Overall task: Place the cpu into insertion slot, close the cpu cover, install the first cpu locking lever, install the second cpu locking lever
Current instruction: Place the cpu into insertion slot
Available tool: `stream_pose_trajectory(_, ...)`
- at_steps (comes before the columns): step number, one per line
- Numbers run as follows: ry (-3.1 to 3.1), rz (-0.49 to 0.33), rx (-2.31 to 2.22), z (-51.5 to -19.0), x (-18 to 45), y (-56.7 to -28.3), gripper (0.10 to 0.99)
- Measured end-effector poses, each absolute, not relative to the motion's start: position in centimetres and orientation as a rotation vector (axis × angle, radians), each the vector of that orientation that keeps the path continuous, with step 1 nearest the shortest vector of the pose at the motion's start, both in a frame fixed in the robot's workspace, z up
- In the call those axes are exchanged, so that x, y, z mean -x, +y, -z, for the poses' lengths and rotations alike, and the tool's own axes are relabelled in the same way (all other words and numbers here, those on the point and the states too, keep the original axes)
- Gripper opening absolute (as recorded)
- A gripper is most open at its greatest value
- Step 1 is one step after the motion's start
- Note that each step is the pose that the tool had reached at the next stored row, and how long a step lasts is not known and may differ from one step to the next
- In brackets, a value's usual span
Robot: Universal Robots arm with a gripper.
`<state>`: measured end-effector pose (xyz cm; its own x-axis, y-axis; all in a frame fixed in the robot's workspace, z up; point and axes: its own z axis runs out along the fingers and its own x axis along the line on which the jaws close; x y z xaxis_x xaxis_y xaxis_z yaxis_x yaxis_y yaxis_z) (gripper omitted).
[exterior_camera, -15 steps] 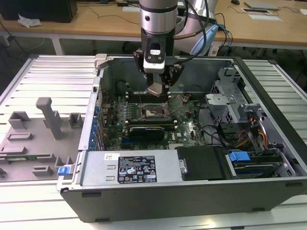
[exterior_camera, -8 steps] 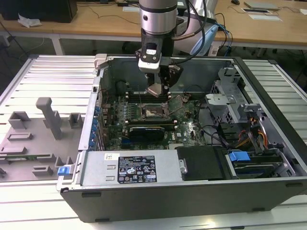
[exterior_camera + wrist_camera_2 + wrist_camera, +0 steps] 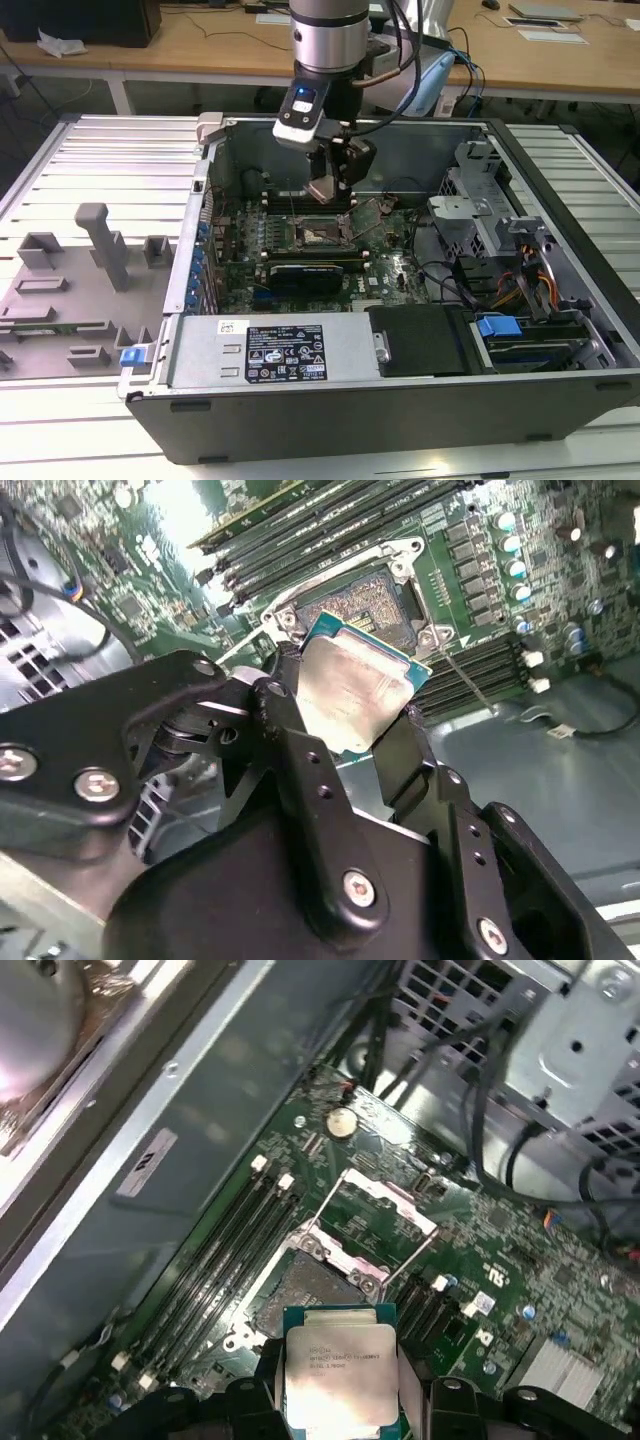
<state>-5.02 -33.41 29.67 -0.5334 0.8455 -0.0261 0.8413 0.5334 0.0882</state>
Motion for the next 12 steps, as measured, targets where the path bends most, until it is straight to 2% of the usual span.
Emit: stream_pose_trajectory(12,2.425,-0.083,-1.875,-29.46,5.02,-33.41,0.541)
